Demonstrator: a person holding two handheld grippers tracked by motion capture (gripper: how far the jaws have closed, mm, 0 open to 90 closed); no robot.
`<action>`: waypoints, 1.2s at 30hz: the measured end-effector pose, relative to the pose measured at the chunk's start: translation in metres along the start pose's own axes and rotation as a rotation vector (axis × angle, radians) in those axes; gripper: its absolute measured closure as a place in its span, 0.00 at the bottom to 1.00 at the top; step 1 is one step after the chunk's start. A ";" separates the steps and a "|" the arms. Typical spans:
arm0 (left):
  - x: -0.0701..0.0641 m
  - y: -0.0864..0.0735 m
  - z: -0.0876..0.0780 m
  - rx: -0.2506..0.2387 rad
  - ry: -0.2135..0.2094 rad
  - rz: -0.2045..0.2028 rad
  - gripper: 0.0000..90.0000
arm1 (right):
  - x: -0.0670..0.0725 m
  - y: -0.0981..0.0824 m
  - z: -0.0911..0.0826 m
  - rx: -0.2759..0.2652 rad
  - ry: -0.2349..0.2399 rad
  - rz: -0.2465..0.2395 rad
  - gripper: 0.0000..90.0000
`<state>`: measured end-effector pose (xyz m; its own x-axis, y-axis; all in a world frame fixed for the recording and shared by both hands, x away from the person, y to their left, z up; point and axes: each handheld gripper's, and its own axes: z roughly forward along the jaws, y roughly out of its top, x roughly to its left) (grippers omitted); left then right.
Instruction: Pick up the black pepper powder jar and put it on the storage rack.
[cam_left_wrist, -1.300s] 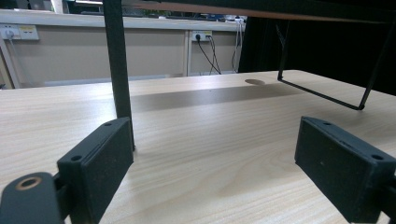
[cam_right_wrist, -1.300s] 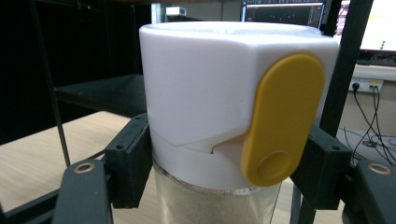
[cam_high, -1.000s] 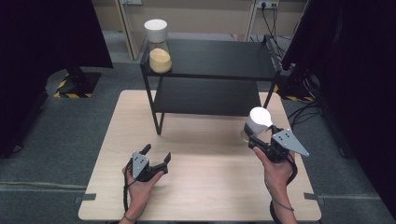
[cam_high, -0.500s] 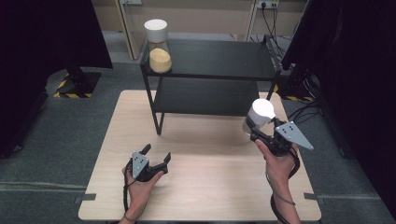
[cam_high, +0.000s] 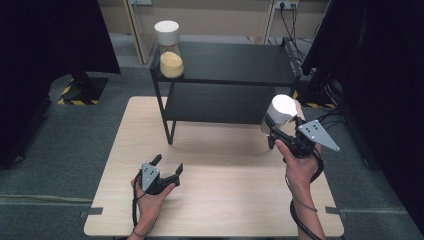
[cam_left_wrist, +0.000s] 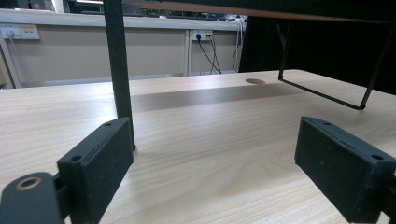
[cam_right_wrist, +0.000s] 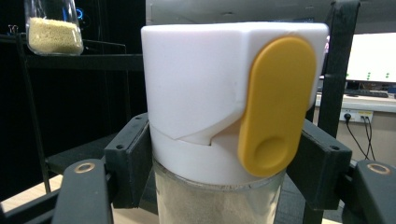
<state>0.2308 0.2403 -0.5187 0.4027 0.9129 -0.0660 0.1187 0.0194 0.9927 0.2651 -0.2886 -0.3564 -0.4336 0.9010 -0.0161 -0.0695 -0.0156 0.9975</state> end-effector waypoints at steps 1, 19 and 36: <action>0.000 0.000 0.000 0.000 0.000 0.000 0.12 | 0.000 0.001 0.001 -0.001 -0.001 0.003 0.34; 0.000 0.000 0.000 0.001 -0.002 0.001 0.12 | -0.004 0.014 0.006 -0.037 -0.006 0.025 0.34; -0.001 0.000 0.000 0.001 -0.002 0.003 0.12 | -0.003 0.032 0.010 -0.074 -0.002 0.022 0.34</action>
<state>0.2309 0.2396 -0.5186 0.4052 0.9121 -0.0631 0.1185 0.0161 0.9928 0.2734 -0.2875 -0.3234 -0.4340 0.9009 0.0055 -0.1268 -0.0671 0.9897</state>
